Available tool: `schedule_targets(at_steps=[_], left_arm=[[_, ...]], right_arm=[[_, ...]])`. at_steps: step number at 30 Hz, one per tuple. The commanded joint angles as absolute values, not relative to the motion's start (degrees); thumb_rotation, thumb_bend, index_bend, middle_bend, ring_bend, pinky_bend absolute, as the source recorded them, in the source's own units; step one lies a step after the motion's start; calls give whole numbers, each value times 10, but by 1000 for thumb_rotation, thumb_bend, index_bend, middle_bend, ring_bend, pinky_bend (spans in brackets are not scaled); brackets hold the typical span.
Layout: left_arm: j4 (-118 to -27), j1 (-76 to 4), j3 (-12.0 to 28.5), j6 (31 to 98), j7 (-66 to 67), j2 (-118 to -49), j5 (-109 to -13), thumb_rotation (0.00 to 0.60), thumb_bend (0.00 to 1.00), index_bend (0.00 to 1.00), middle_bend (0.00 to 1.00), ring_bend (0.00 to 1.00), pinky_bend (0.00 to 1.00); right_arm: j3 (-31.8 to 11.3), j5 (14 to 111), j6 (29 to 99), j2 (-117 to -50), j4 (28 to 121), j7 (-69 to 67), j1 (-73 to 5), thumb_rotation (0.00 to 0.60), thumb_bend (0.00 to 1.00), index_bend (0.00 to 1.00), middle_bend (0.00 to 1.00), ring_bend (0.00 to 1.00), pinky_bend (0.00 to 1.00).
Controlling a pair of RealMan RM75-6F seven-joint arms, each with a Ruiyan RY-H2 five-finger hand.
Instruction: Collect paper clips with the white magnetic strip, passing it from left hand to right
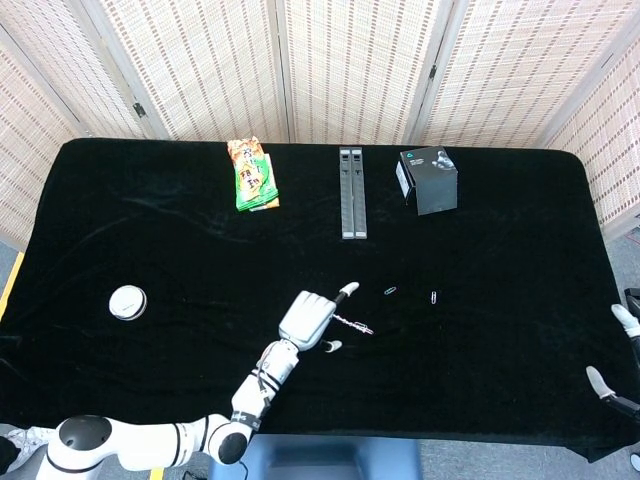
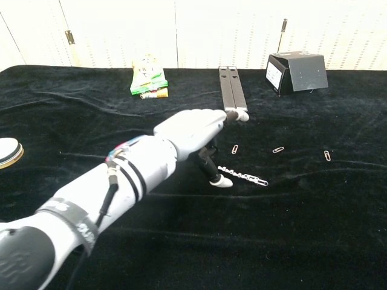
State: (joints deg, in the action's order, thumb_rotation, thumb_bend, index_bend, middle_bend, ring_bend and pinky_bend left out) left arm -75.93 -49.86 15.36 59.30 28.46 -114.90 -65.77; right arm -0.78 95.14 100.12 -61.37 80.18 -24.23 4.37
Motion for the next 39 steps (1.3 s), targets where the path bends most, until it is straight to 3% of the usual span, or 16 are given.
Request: schedule_targets(at_steps=[1,3,5,6,9,11,14,19,22,25,32,39], left_arm=[[-832,-468,129,642,310,-1093,-693,600,154,1,1000,1000,1000],[-887,-443,110,673,324,-1043,-714,600,154,0,953,958,1000],[-942,-419,91,695,325,-990,-731,600,155,0,787,779,920],[-977,-401,78,711,324,-952,-742,600,157,0,670,649,823],[-1051,-354,42,751,306,-857,-772,600,163,0,392,381,489],[-1083,-326,17,772,282,-800,-794,600,163,0,292,266,341],[-1104,-275,-27,819,225,-719,-841,600,163,1,223,166,186],[-1038,-180,-93,924,121,-654,-922,600,164,9,178,114,32],[-961,-117,-99,1015,91,-665,-951,600,165,9,149,92,3],[-903,-71,-101,1066,64,-676,-954,600,165,32,146,75,0],[-860,-52,-94,1043,-6,-668,-940,600,165,75,146,65,0],[-852,-57,-75,987,-46,-666,-913,600,166,87,146,72,0]], right_arm=[[-6,958,1005,-615,805,-236,43,600,341,0,0,0,73],[-5,964,1008,-616,807,-231,42,600,341,0,0,0,73],[-4,970,1006,-616,809,-225,39,600,341,0,0,0,73],[-3,973,1003,-616,812,-220,37,600,341,0,0,0,73],[1,986,994,-617,821,-202,29,600,341,0,0,0,73],[2,993,988,-618,827,-190,23,600,341,0,0,0,73],[4,1000,965,-623,838,-165,9,600,341,0,0,0,73],[2,995,913,-637,858,-123,-19,600,341,0,0,0,73],[2,992,888,-647,865,-109,-33,600,341,0,0,0,73],[-2,984,870,-663,869,-96,-45,600,341,0,0,0,73],[-7,976,816,-677,910,-49,-79,600,341,51,0,0,69],[-22,952,714,-675,976,46,-141,600,341,250,0,0,66]])
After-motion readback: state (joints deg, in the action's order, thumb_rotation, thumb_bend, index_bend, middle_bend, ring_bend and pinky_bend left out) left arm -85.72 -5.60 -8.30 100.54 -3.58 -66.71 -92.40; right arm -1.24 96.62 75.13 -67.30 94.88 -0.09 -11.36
